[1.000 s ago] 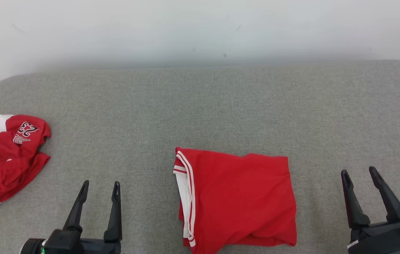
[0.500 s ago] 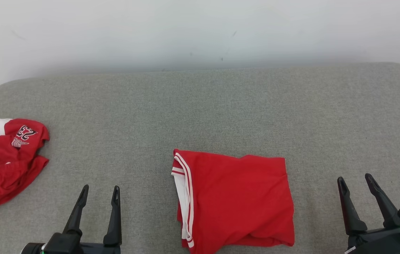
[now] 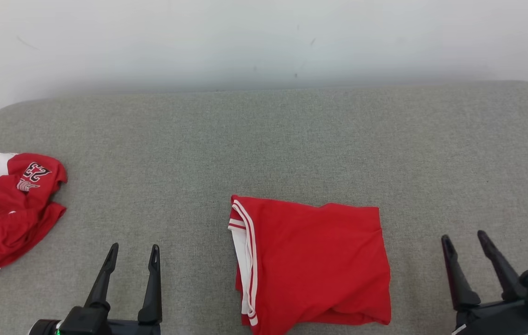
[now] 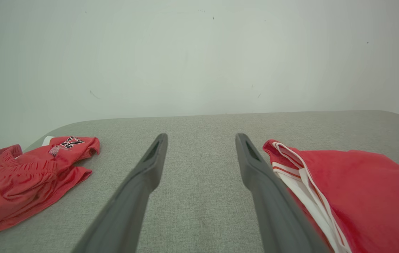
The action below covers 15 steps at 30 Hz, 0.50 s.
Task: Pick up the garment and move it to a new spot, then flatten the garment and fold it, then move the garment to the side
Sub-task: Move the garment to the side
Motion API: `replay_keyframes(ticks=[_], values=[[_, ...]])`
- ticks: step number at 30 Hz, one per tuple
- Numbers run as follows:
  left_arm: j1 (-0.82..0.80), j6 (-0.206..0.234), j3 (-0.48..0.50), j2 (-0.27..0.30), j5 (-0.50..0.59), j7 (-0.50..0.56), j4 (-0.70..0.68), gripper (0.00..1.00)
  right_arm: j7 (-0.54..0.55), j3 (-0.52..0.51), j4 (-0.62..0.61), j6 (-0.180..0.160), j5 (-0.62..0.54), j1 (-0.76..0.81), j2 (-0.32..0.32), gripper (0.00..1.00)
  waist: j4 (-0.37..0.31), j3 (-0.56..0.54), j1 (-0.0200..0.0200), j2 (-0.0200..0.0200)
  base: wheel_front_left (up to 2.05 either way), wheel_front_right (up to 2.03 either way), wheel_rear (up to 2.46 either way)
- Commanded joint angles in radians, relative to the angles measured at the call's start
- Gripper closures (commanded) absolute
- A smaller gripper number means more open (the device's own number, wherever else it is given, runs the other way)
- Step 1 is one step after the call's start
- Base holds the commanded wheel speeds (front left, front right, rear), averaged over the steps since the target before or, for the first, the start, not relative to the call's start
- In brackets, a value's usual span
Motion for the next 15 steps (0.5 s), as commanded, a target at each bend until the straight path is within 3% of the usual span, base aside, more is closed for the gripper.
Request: replay_keyframes(ticks=[1, 15], values=[[-0.005, 0.005, 0.000, 0.005, -0.005, -0.002, -0.004, 0.00, 0.008, 0.008, 0.012, 0.000, 0.015, -0.005, -0.001, 0.00, 0.001, 0.004, 0.0000, 0.0000, 0.00, 0.00, 0.00], [-0.043, 0.001, -0.023, -0.009, -0.003, -0.011, 0.004, 0.00, 0.121, 0.199, 0.210, 0.000, 0.131, -0.113, -0.027, 0.00, 0.026, 0.066, 0.0000, 0.0000, 0.00, 0.00, 0.00]])
